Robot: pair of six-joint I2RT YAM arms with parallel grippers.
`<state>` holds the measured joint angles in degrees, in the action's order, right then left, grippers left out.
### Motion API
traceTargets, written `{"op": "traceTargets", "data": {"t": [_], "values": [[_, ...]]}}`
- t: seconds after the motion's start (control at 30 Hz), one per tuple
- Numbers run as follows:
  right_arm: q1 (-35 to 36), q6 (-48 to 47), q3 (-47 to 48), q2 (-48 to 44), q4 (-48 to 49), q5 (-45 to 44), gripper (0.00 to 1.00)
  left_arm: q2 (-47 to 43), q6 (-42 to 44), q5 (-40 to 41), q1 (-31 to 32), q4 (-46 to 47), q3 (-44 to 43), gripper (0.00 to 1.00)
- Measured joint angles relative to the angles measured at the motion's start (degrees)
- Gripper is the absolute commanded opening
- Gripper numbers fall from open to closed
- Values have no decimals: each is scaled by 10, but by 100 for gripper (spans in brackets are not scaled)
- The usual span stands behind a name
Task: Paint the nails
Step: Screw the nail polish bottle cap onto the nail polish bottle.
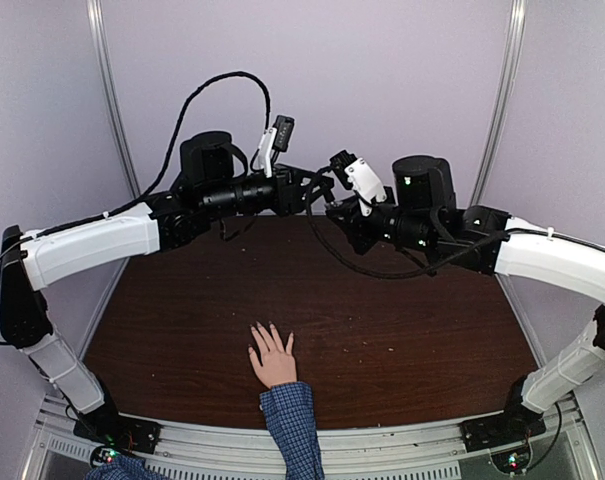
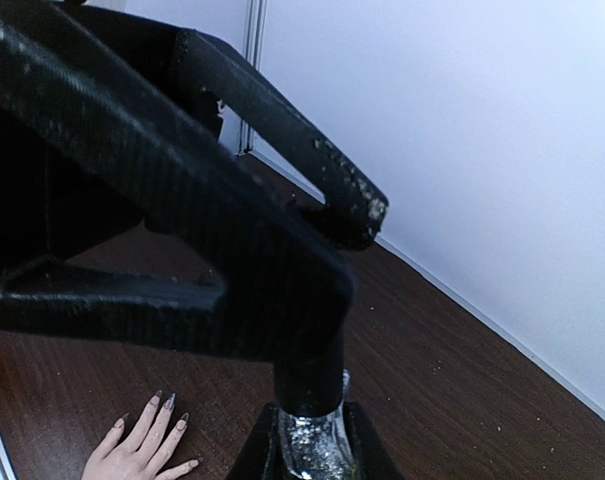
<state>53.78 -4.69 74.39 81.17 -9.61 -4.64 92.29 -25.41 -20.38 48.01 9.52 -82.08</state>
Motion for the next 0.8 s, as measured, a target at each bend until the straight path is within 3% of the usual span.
{"op": "traceTargets", "data": {"t": [0.13, 0.37, 0.53, 0.8], "values": [[2, -1, 6, 1, 0, -8, 0, 13, -13, -2, 0, 9, 0, 23], [2, -2, 7, 1, -1, -16, 0, 17, -26, -18, 1, 20, 0, 7], [-2, -12, 6, -7, -2, 5, 0, 18, -28, -34, 1, 28, 0, 0], [-42, -24, 5, -36, -18, 157, 0, 13, -10, -95, 1, 51, -1, 0]]}}
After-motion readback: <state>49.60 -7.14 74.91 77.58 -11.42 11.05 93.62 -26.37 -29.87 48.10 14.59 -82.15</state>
